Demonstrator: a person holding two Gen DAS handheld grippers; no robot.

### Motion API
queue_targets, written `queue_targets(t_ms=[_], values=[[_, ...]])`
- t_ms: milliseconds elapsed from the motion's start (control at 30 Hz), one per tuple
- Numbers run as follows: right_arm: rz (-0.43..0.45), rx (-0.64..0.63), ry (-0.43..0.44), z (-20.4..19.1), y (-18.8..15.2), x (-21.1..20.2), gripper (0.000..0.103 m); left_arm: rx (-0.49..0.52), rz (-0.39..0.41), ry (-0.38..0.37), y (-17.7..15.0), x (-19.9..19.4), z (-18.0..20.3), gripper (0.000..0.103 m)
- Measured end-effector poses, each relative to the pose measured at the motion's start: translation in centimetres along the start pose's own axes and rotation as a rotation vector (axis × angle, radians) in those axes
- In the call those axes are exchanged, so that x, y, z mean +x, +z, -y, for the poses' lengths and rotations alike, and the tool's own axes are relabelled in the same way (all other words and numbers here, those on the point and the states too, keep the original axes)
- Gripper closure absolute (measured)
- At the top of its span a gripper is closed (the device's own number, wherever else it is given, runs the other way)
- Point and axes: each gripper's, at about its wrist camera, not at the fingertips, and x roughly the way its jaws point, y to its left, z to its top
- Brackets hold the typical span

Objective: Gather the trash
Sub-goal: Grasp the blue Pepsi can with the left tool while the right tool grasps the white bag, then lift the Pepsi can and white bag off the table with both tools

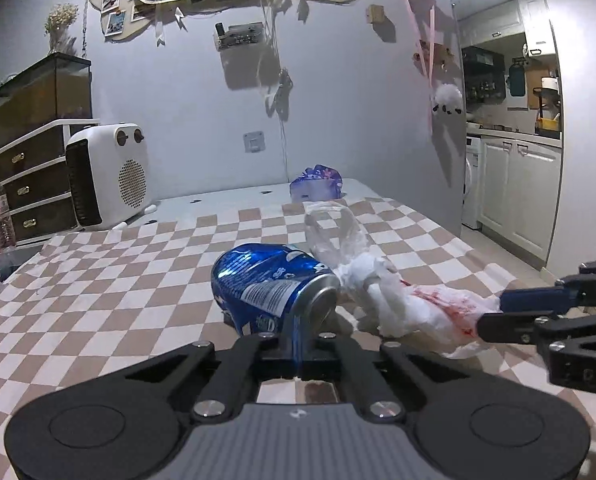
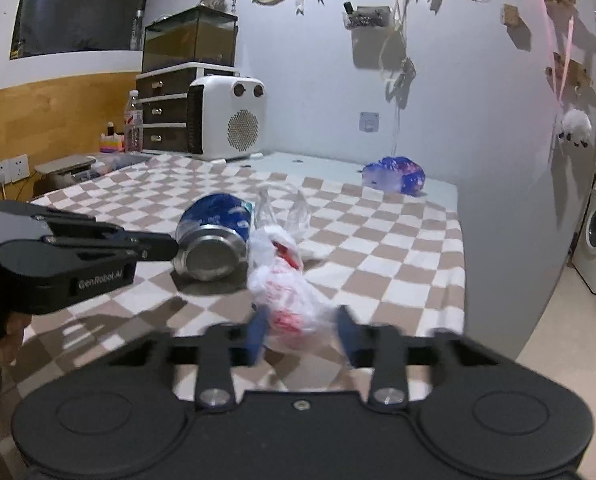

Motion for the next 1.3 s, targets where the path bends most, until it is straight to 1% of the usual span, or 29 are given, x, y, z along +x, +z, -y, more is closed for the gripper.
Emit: queue_targets(t_ms=[67,100,133,167,200,233,267,300,367,400,533,600,633,700,833,900,967,1000,1067,1200,1300], values=[[0.002,0.01,-0.001,0.3,-0.4,-0.7,0.08,-0.017,0.014,-0.003,0.0,-0.3,-0.2,0.099],[0.003,0.017,-0.001,0.5,-0.5,-0.9,0.081,-0.031,0.012,-0.019,-0.1,-0.4,-0.4,0.094],[0.005,0.026,-0.001,0.6,-0.6,-1.2,0.081,-0.056,0.0,-0.038,-0.1,-0.4,-0.6,0.075],[0.006,0.034,-0.001,0.7,-0.8,-1.3,0.083,-0.077,-0.005,-0.045,-0.2,-0.4,-0.8,0.062],[0.006,0.042,-0.003,0.8,-0.9,-1.5,0.083,-0.096,-0.003,-0.042,-0.2,-0.4,-1.0,0.034],[0.008,0.047,-0.003,0.8,-1.0,-1.6,0.084,-0.112,0.0,-0.031,-0.1,-0.3,-1.1,0.015],[0.01,0.05,-0.003,0.8,-1.1,-1.6,0.085,-0.14,0.007,-0.023,-0.1,-0.4,-1.3,0.012],[0.01,0.047,-0.006,0.7,-1.2,-1.6,0.086,-0.183,0.001,-0.033,0.1,-0.2,-1.7,0.011],[0.0,0.038,-0.014,0.5,-1.3,-1.4,0.087,-0.272,-0.03,-0.064,0.5,0.7,-2.4,0.008],[-0.011,0.036,-0.017,0.4,-1.3,-1.2,0.089,-0.315,-0.043,-0.069,0.9,1.3,-2.7,0.004],[-0.06,0.022,-0.024,0.3,-1.5,-0.3,0.091,-0.474,-0.09,-0.06,2.7,4.1,-3.9,0.002],[-0.061,-0.03,-0.041,-0.4,-2.1,-0.1,0.091,-0.54,-0.117,-0.061,3.5,5.7,-4.3,0.001],[-0.056,-0.059,-0.052,-0.7,-2.4,-0.2,0.092,-0.552,-0.142,-0.054,3.9,6.4,-4.3,0.001],[-0.045,-0.091,-0.063,-1.0,-2.7,-0.2,0.092,-0.546,-0.192,-0.019,4.5,7.9,-4.0,0.001],[-0.035,-0.038,-0.036,-0.1,-2.8,-0.3,0.092,-0.457,-0.27,0.092,5.0,10.0,-3.0,0.001],[-0.035,-0.048,-0.041,-0.3,-2.9,-0.4,0.092,-0.45,-0.293,0.122,4.5,10.3,-3.0,0.003],[-0.035,-0.057,-0.045,-0.5,-2.9,-0.4,0.092,-0.487,-0.282,0.102,3.8,10.0,-3.6,0.013],[-0.035,-0.053,-0.042,-0.4,-2.9,-0.4,0.092,-0.503,-0.283,0.092,3.5,9.7,-3.8,0.024],[-0.034,-0.042,-0.036,-0.3,-2.9,-0.4,0.092,-0.49,-0.277,0.102,3.2,8.9,-4.0,0.025],[-0.034,-0.051,-0.04,-0.3,-2.9,-0.3,0.092,-0.453,-0.27,0.071,2.6,6.0,-4.2,0.025],[-0.033,-0.061,-0.043,-0.5,-2.9,-0.3,0.092,-0.425,-0.262,0.027,1.8,3.2,-4.2,0.027]])
